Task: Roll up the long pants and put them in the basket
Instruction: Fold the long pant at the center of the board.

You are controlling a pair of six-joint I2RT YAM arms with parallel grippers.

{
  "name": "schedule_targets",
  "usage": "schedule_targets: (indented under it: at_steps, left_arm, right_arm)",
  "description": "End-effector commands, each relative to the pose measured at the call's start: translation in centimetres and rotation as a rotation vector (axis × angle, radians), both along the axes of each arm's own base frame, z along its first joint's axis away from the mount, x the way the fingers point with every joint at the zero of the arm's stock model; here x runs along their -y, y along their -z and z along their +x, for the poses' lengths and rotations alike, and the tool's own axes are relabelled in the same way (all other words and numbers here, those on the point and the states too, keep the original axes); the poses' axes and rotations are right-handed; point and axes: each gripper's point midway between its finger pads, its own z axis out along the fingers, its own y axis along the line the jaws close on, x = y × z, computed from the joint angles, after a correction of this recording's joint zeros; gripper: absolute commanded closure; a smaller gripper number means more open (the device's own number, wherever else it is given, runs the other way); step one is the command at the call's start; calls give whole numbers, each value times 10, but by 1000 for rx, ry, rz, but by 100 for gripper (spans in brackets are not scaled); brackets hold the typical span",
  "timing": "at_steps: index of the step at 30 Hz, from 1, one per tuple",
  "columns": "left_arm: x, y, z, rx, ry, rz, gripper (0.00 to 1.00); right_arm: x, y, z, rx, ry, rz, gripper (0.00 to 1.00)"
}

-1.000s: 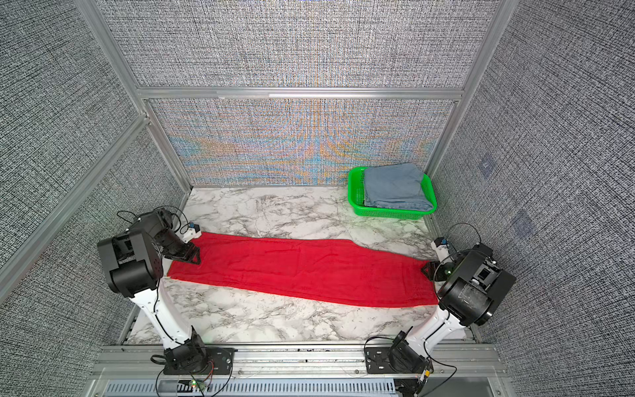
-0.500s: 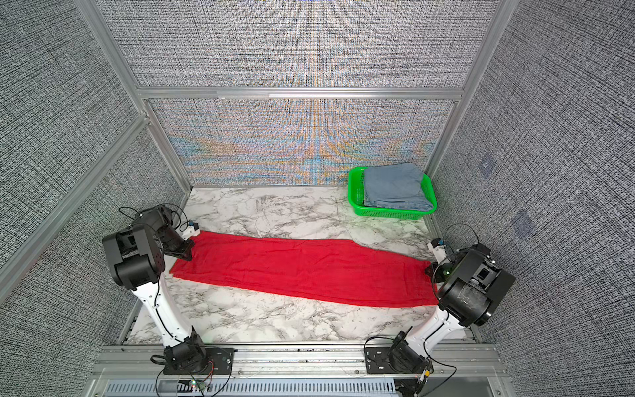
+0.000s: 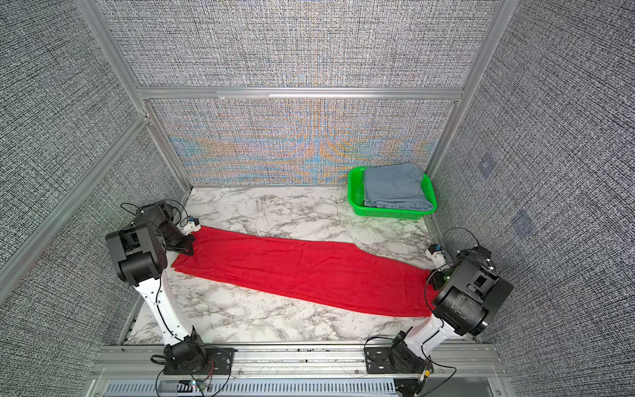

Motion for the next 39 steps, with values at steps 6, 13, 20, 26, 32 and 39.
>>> schedule_targets:
  at_steps: [6, 13, 20, 26, 32, 39]
  left_arm:
    - [-11, 7, 18, 70, -1, 48, 97]
    - [-11, -7, 18, 113, -4, 63, 66]
    - [-9, -24, 19, 140, -5, 65, 59]
    - [-7, -26, 12, 129, -4, 66, 59]
    - [-7, -26, 8, 129, -4, 73, 59]
    - [-6, -31, 10, 143, -6, 68, 60]
  right_arm:
    - [0, -15, 8, 31, -5, 17, 100]
    - [4, -19, 14, 48, 7, 18, 100]
    - [8, -18, 19, 60, 22, 11, 100]
    - [13, -15, 23, 63, 43, 8, 100]
    - [11, -26, 28, 89, 31, 23, 100]
    - [11, -44, 36, 120, 19, 29, 100]
